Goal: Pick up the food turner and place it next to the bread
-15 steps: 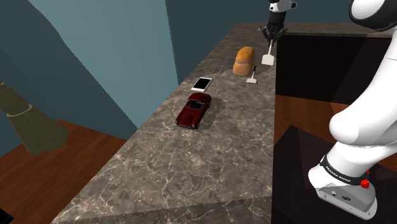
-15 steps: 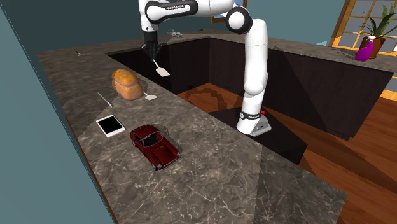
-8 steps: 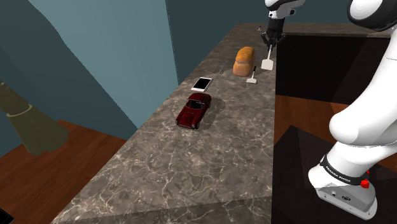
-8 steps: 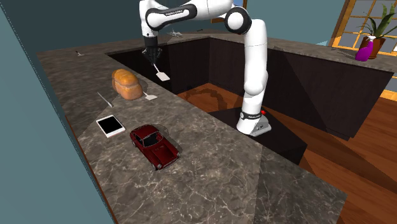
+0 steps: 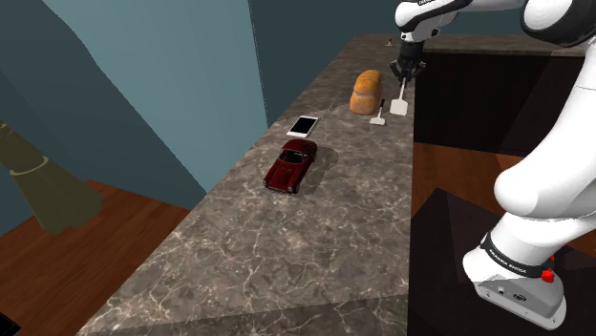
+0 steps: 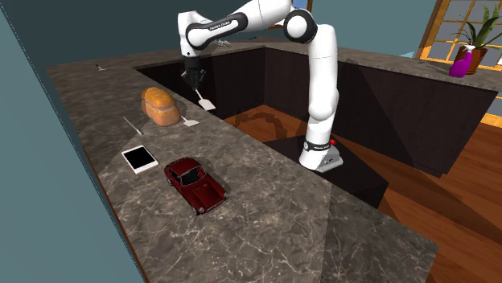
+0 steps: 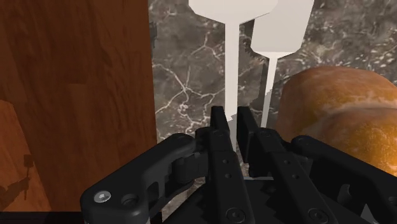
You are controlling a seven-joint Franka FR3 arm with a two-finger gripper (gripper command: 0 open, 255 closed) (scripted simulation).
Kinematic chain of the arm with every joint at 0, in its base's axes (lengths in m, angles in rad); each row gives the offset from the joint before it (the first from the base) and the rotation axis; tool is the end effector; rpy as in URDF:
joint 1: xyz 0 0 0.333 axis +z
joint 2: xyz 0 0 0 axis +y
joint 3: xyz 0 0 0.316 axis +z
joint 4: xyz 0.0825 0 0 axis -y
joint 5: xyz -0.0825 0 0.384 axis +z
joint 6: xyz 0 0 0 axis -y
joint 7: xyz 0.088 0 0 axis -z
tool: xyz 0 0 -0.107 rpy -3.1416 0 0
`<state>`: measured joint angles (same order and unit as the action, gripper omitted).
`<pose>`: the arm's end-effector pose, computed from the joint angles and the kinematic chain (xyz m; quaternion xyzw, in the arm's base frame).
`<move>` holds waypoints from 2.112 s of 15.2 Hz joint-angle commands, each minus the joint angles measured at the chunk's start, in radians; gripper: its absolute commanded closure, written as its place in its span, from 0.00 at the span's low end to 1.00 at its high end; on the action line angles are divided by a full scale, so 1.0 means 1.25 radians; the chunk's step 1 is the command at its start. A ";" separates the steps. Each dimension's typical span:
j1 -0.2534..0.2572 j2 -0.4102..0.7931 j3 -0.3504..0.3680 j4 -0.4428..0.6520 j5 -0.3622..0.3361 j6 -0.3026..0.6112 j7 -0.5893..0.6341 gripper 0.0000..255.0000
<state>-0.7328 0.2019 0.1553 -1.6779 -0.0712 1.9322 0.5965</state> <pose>0.5200 -0.3527 0.4870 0.8375 -0.5455 0.0277 0.0179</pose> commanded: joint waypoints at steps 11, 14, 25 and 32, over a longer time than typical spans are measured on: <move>0.000 0.028 -0.002 -0.094 -0.008 0.121 0.009 1.00; 0.001 0.038 -0.003 -0.113 -0.011 0.150 0.012 1.00; 0.003 0.087 -0.007 -0.166 -0.025 0.251 0.023 1.00; 0.003 0.087 -0.007 -0.166 -0.025 0.251 0.023 1.00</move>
<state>-0.7289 0.3104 0.1462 -1.8851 -0.1020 2.2462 0.6253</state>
